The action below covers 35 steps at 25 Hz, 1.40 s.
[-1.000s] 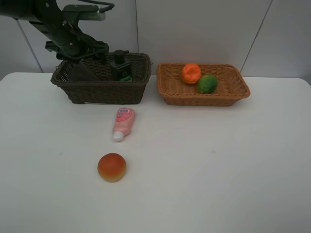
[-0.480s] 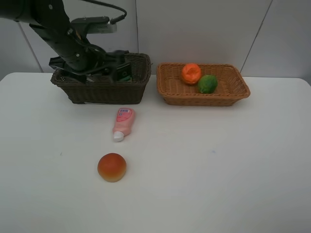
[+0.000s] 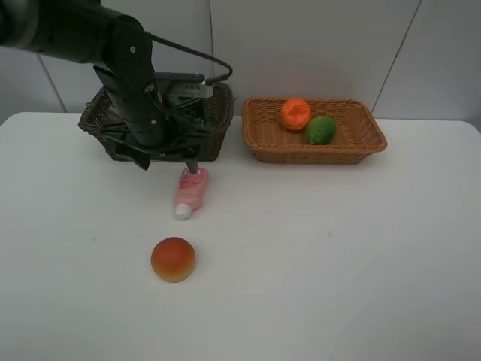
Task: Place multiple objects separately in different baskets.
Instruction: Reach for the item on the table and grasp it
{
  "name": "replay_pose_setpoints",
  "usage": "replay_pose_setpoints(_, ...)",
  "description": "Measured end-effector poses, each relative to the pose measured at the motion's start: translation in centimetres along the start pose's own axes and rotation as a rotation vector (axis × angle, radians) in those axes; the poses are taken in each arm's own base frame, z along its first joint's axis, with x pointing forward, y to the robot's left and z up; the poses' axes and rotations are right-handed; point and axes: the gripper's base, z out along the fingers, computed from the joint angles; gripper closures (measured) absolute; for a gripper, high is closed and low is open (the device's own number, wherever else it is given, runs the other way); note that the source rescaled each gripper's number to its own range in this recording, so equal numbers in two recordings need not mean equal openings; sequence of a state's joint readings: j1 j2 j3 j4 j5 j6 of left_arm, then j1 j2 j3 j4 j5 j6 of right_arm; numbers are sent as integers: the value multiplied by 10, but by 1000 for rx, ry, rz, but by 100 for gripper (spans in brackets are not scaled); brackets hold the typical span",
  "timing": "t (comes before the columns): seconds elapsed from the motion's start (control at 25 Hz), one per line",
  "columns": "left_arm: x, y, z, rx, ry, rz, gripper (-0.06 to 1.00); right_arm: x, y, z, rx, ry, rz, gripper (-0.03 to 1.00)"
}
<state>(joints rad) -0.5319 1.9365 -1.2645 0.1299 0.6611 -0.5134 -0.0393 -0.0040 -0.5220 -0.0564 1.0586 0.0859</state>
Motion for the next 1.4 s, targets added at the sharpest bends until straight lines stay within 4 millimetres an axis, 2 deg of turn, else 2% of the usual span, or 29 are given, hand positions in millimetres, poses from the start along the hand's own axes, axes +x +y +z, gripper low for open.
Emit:
replay_pose_setpoints(0.12, 0, -9, 11, -19, 18, -21, -5, 0, 0, 0, 0, 0, 0, -1)
replay_pose_setpoints(0.4, -20, -26, 22, -55, -13, -4, -5, 0, 0, 0, 0, 0, 0, -1)
replay_pose_setpoints(1.0, -11, -30, 72, -56, 17, 23, -5, 0, 0, 0, 0, 0, 0, -1)
replay_pose_setpoints(1.24, -6, -29, 87, -69, 33, 54, -5, 0, 0, 0, 0, 0, 0, -1)
replay_pose_setpoints(1.4, -7, -29, 89, -68, 32, 63, -6, 0, 0, 0, 0, 0, 0, -1)
